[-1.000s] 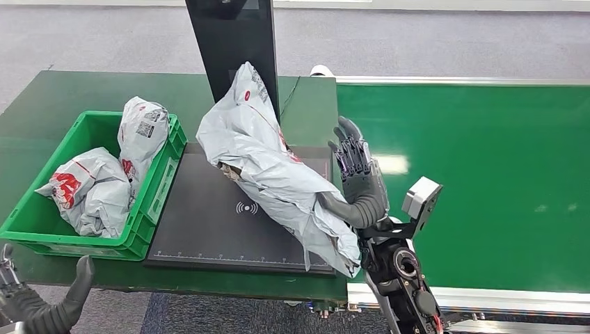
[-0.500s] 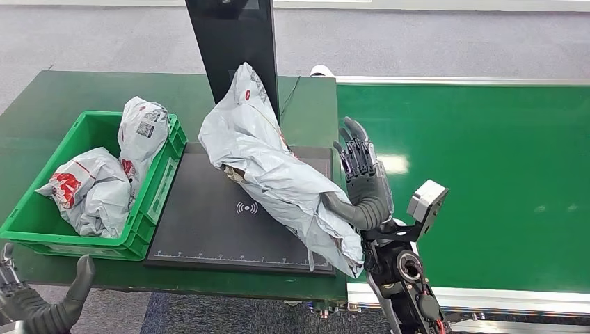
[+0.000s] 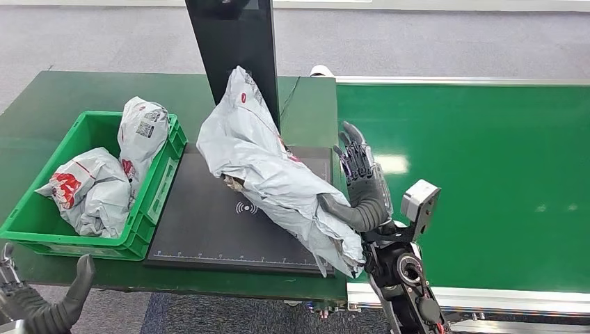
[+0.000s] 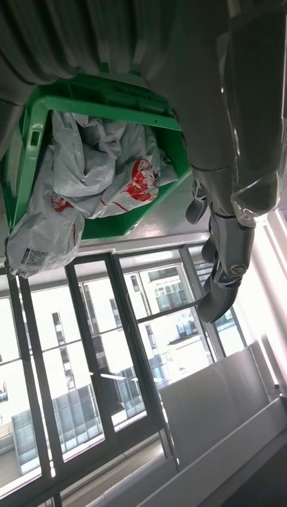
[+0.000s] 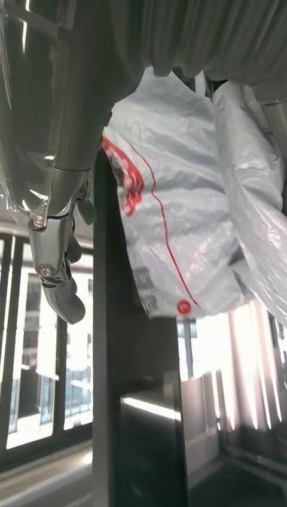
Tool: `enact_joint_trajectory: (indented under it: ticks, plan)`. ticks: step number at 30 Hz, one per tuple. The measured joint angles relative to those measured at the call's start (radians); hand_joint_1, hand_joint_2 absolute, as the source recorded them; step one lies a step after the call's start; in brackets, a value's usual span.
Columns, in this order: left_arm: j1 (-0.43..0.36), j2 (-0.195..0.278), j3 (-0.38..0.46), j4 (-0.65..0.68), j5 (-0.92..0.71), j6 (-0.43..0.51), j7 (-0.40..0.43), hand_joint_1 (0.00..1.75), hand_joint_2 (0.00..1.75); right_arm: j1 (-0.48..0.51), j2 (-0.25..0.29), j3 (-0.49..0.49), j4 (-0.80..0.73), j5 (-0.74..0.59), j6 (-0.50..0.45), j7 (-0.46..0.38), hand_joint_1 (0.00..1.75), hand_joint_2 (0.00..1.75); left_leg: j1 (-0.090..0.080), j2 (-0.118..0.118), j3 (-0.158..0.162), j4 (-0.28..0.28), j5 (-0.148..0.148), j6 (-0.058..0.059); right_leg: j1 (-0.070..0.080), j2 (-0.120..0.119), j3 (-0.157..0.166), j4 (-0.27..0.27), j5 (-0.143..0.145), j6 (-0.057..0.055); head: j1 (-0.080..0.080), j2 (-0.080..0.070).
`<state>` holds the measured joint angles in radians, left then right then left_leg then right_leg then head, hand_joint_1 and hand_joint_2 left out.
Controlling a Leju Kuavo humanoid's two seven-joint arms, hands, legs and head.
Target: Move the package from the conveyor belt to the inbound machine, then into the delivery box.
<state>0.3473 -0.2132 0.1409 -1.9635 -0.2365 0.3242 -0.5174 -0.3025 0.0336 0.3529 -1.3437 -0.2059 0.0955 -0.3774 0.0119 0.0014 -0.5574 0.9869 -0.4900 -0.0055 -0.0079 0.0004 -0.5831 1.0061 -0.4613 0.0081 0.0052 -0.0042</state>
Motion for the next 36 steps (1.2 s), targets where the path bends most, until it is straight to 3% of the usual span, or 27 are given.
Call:
enact_joint_trajectory:
  ticks: [4,9,14,18,24,36]
  plan:
    - [-0.001,0.001,-0.004,0.0,-0.009,-0.001,0.01,0.0,1.75,-0.017,-0.022,0.001,0.034,0.145,-0.002,0.128,0.0,1.75,0.0,0.0,0.0,0.0,0.0,0.0,0.0,0.0,0.0,0.0,0.0,0.0,0.0,0.0]
    - [-0.004,0.01,-0.018,-0.005,-0.011,0.002,0.037,0.0,1.75,-0.103,-0.061,0.024,0.181,0.408,-0.003,0.265,0.0,1.75,0.0,0.0,0.0,0.0,0.0,0.0,0.0,0.0,0.001,0.0,0.0,0.0,0.0,0.0]
    - [-0.008,0.02,-0.028,-0.008,-0.011,0.002,0.051,0.0,1.75,-0.183,-0.078,0.051,0.336,0.578,-0.021,0.316,0.0,1.75,0.0,0.0,0.002,0.0,0.0,0.0,0.0,0.0,0.002,0.0,0.0,0.0,0.0,0.0]
    - [-0.007,0.021,-0.038,-0.009,-0.018,0.002,0.052,0.0,1.75,-0.206,-0.082,0.052,0.405,0.63,-0.042,0.317,0.0,1.75,0.0,0.0,0.001,0.0,0.0,0.0,0.0,0.0,0.002,0.0,0.0,0.0,0.0,0.0]
    - [-0.008,0.021,-0.049,-0.011,-0.028,0.001,0.059,0.0,1.75,-0.206,-0.083,0.037,0.431,0.631,-0.033,0.293,0.0,1.75,0.0,0.0,0.002,0.0,0.0,0.0,0.0,0.0,0.002,0.0,0.0,0.0,0.0,0.0]
    - [-0.024,0.021,-0.05,-0.011,-0.025,0.0,0.049,0.0,1.75,-0.139,-0.07,-0.097,0.344,0.257,0.115,0.097,0.0,1.75,0.0,0.0,0.002,0.0,0.0,0.0,0.0,0.0,0.002,0.0,0.0,0.0,0.0,0.0]
